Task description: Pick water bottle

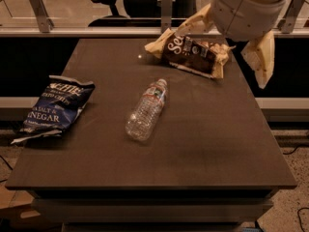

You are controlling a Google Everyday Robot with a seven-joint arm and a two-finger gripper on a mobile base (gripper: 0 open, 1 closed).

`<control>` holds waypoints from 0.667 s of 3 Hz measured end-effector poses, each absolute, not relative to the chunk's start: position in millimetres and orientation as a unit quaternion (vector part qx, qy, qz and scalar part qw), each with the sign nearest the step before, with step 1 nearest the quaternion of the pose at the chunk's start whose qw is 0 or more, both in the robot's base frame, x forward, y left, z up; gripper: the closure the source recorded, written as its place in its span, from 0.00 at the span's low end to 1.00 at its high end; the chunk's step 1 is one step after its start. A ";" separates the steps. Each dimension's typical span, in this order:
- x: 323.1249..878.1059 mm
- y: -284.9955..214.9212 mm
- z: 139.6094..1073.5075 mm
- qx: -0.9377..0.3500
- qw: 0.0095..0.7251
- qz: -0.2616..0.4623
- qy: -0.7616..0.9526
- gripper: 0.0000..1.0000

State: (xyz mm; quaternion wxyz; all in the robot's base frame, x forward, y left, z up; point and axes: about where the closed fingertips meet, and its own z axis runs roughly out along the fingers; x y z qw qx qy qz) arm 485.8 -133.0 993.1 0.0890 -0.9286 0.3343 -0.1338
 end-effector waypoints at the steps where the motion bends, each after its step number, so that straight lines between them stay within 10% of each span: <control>1: 486.0 -131.7 995.2 -0.932 0.089 -0.139 0.323 0.00; 2: 481.9 -138.0 1007.5 -0.924 0.093 -0.141 0.342 0.00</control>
Offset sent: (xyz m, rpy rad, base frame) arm -0.0175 -0.0204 0.0237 -0.0019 0.0261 -0.0743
